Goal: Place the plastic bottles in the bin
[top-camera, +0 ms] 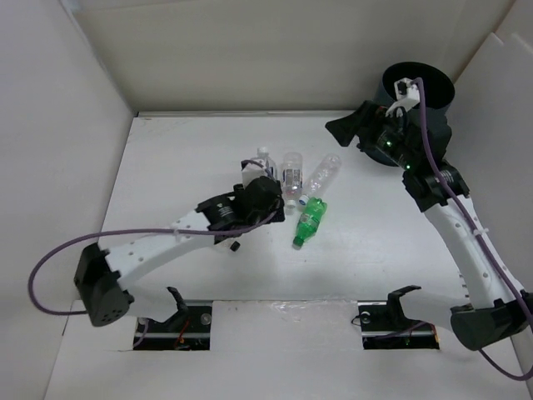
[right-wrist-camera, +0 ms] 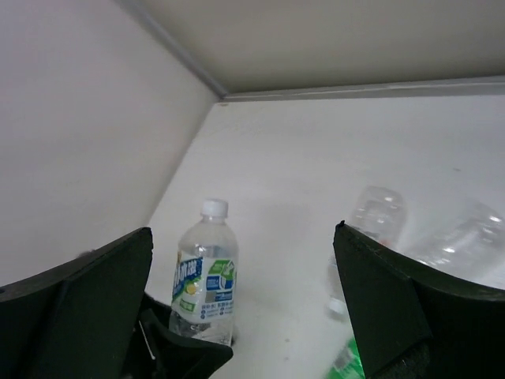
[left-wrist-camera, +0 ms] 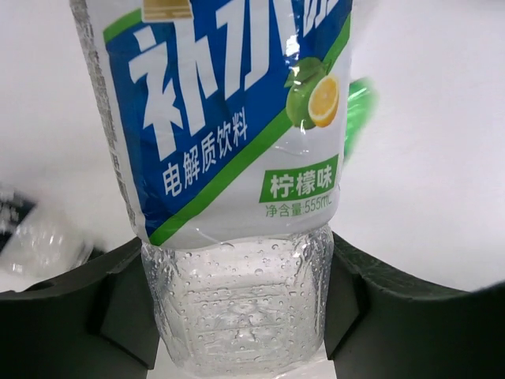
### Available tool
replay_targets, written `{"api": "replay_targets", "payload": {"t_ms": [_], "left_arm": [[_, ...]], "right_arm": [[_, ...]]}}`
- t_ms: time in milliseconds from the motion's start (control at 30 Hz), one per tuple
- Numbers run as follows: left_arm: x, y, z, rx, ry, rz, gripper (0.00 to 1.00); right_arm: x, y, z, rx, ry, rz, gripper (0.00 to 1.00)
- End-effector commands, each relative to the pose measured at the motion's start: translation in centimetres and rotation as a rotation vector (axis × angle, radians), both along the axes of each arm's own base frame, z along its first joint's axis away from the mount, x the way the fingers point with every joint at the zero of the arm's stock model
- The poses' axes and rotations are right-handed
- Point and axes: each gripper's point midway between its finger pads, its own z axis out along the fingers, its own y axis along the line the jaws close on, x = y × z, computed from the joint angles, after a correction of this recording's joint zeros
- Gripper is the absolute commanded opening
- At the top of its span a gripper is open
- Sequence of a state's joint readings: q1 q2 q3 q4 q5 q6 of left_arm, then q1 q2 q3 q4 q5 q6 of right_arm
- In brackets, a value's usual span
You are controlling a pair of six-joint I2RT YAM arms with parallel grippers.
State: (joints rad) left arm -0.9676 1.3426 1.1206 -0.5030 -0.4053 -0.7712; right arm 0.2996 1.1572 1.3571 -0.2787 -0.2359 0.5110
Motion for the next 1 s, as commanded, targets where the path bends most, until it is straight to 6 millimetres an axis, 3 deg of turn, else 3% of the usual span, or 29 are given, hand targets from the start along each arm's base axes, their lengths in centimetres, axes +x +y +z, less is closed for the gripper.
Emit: {"api": "replay_targets", "payload": {"t_ms": [0, 100, 133, 267, 367, 433, 533, 600, 633, 667, 700, 733, 767, 867, 933, 967], "left_arm": [[1.3, -1.2, 9.1, -0.131, -0.264, -0.127, 0.0], [0.8, -2.5, 12.9, -0.186, -0.378, -0.264, 0.0], [0.8, -2.8, 15.0, -0.226, -0.429, -0.28, 0.0], [0.6, -3.9, 18.6, -0.257, -0.515, -0.369, 0.0], [0.1, -5.1, 20.0, -0.277, -0.524, -0.433, 0.0], [0.2, -5.5, 19.9, -0.278, -0.518, -0.444, 0.0], [-0.2, -5.7, 20.8, -0.315, -0.53, -0.459, 0.0], [-0.4, -5.4, 20.8, -0.317, -0.533, -0.459, 0.0], [-0.2, -5.3, 20.9, -0.32, -0.531, -0.44, 0.0], [-0.3, -5.2, 20.6, -0.314, -0.524, -0.441, 0.21], [-0.2, -4.9, 21.0, -0.314, -0.534, -0.426, 0.41], [0.4, -4.3, 21.0, -0.297, -0.545, -0.384, 0.63], [0.6, -4.0, 20.7, -0.28, -0.54, -0.367, 0.99], [1.4, -2.9, 20.2, -0.25, -0.529, -0.289, 1.0], [1.7, -2.8, 19.6, -0.238, -0.516, -0.268, 1.0], [1.7, -2.6, 19.2, -0.223, -0.508, -0.262, 1.0]], "right_arm": [[-2.5, 5.4, 3.6, 0.132, -0.123, 0.269, 1.0], [-4.3, 8.2, 4.7, 0.178, -0.146, 0.368, 1.0], [-4.0, 9.0, 4.2, 0.178, -0.135, 0.375, 1.0], [-4.8, 12.4, 4.2, 0.188, -0.122, 0.42, 1.0], [-4.8, 14.8, 3.5, 0.181, -0.107, 0.443, 1.0], [-4.8, 15.9, 3.0, 0.177, -0.091, 0.458, 1.0], [-3.5, 16.9, 1.0, 0.158, -0.048, 0.434, 1.0], [-3.1, 17.7, 0.1, 0.149, -0.028, 0.442, 0.74], [-2.8, 17.8, 0.2, 0.15, -0.03, 0.433, 0.52], [-2.6, 17.7, 0.2, 0.15, -0.03, 0.424, 0.21], [-2.2, 17.7, 0.3, 0.151, -0.032, 0.412, 0.0], [-2.0, 17.6, 0.3, 0.151, -0.033, 0.399, 0.0], [-1.5, 17.1, 0.9, 0.157, -0.045, 0.377, 0.0], [0.7, 15.7, 2.4, 0.167, -0.074, 0.328, 0.0], [4.4, 12.5, 3.8, 0.158, -0.095, 0.238, 0.0], [6.8, 9.2, 5.9, 0.156, -0.131, 0.148, 0.0]]}}
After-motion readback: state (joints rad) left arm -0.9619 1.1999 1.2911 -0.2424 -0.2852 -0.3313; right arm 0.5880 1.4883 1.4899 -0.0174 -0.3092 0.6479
